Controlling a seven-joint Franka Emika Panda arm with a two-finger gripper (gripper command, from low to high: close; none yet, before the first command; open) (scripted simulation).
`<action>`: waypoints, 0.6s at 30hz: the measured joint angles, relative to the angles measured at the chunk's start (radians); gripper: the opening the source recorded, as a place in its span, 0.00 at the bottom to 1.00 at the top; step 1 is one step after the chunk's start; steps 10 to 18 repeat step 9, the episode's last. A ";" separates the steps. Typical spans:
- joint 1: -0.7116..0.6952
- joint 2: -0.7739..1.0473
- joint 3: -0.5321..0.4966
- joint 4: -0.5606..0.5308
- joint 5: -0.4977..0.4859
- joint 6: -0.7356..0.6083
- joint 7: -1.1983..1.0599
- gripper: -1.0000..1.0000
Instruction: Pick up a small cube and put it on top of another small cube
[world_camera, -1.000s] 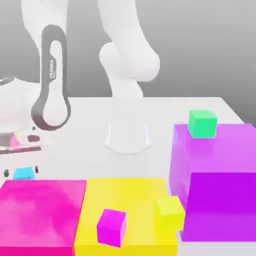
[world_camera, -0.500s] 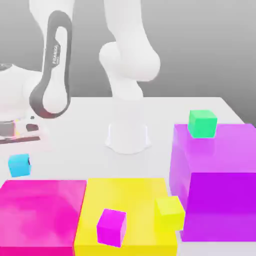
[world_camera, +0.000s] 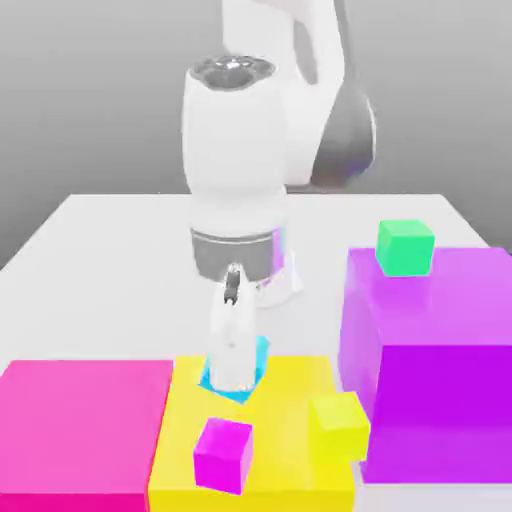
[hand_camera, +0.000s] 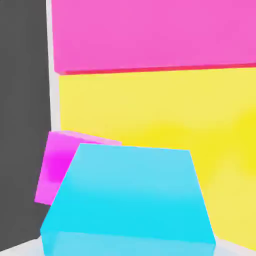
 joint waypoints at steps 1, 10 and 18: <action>0.027 0.001 0.014 0.008 -0.004 -0.010 -0.021 0.00; 0.032 0.132 0.018 -0.013 -0.088 0.131 0.017 1.00; 0.032 0.132 0.018 -0.013 -0.088 0.131 0.017 1.00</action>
